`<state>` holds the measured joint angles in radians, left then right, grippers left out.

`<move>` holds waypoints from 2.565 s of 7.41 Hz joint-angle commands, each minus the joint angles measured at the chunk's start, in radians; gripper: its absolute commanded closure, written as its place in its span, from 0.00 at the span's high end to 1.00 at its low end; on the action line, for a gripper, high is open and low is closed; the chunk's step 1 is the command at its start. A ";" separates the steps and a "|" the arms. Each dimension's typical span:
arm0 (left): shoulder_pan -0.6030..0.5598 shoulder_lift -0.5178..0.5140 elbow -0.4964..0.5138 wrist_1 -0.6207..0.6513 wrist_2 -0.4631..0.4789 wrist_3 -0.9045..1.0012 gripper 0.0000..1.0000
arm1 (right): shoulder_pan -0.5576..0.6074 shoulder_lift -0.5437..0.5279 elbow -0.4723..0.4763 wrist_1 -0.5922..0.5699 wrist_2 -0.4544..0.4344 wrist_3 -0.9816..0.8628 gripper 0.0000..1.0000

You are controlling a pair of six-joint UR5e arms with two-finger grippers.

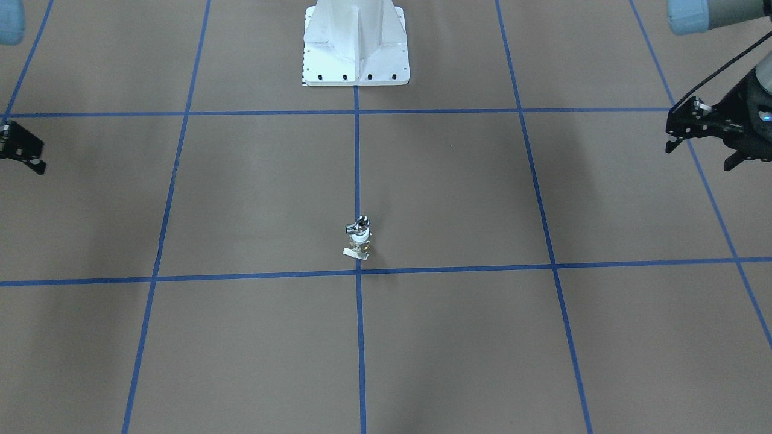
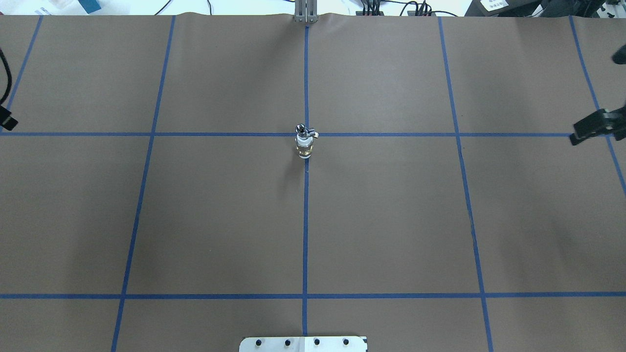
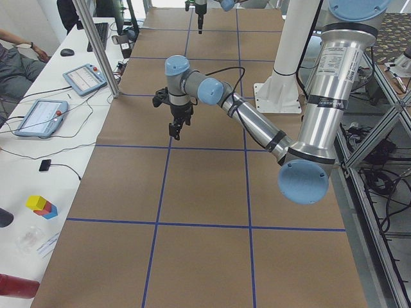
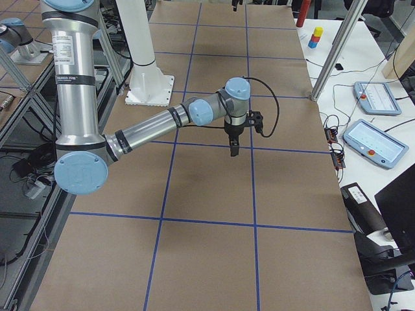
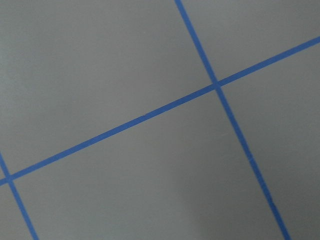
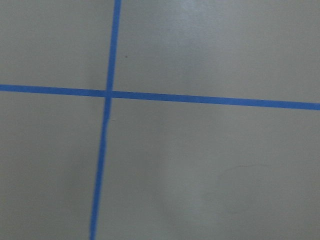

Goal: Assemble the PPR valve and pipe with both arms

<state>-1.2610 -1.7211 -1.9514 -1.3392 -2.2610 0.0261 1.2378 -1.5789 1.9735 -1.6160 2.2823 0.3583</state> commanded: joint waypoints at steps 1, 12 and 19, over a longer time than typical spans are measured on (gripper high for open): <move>-0.133 0.020 0.150 -0.067 -0.081 0.171 0.99 | 0.147 -0.073 -0.044 -0.007 0.025 -0.189 1.00; -0.273 0.152 0.213 -0.069 -0.158 0.176 1.00 | 0.178 -0.092 -0.078 0.001 0.022 -0.216 1.00; -0.274 0.182 0.192 -0.072 -0.170 0.186 1.00 | 0.187 -0.093 -0.044 0.001 0.037 -0.228 1.00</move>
<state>-1.5345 -1.5445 -1.7607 -1.4112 -2.4309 0.2096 1.4200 -1.6693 1.9285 -1.6147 2.3095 0.1304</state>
